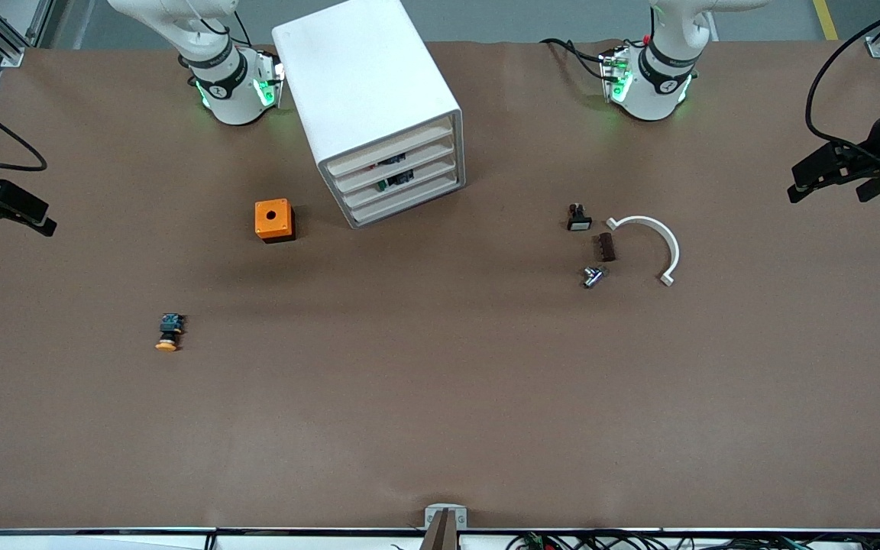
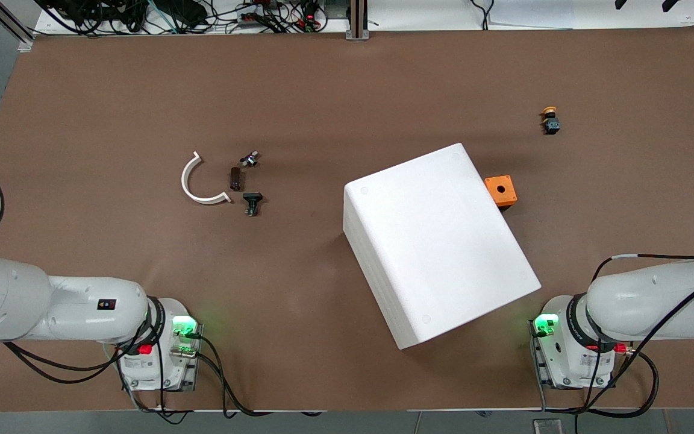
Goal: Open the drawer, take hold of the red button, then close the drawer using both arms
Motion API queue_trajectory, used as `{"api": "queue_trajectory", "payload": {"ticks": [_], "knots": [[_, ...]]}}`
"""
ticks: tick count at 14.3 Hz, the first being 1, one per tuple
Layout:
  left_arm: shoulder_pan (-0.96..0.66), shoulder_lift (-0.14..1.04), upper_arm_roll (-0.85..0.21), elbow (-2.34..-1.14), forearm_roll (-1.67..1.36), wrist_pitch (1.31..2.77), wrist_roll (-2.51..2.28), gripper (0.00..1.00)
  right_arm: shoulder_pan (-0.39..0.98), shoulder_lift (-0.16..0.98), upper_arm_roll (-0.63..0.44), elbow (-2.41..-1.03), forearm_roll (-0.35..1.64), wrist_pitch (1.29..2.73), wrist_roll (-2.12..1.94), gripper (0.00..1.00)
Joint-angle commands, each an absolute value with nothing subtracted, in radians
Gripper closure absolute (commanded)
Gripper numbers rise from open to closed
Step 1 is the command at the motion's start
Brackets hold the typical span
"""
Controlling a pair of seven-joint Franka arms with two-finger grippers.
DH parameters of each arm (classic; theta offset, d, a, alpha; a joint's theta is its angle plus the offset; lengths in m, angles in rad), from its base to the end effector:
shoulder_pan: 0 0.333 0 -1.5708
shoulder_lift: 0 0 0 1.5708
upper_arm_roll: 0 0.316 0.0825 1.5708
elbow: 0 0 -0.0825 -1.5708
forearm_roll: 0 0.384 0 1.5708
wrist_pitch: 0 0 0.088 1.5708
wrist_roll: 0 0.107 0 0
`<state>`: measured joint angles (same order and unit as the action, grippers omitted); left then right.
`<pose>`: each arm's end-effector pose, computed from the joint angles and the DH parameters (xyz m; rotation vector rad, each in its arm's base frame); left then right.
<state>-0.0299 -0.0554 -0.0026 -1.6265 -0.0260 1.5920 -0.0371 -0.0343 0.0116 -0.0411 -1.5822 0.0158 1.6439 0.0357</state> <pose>0.5387 -0.0203 0.6304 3.1149 0.0076 0.0311 0.5637 -0.0409 0.6192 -3.1214 0.1747 -0.0788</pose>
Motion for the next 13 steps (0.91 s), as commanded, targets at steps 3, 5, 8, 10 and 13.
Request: {"api": "queue_trajectory", "payload": {"ticks": [3, 5, 8, 10, 13], "knots": [[-0.032, -0.051, -0.005, -1.615, -0.011, 1.58, -0.035, 0.0, -0.034, -0.009, -0.043, -1.6, 0.012, 1.644, 0.041, 0.0], [-0.032, -0.052, -0.005, -1.615, -0.011, 1.582, -0.026, 0.0, -0.035, -0.008, -0.043, -1.598, 0.012, 1.643, 0.041, 0.0], [-0.026, -0.051, -0.005, -1.615, -0.014, 1.578, -0.021, 0.0, -0.035, -0.006, -0.043, -1.598, 0.014, 1.637, 0.043, 0.0], [-0.017, -0.046, 0.003, -1.62, -0.02, 1.577, -0.018, 0.0, -0.035, -0.005, -0.043, -1.598, 0.015, 1.637, 0.044, 0.0], [-0.02, 0.024, 0.005, -1.615, -0.014, 1.583, -0.021, 0.0, -0.031, -0.005, -0.043, -1.6, 0.015, 1.638, 0.057, 0.0]]}}
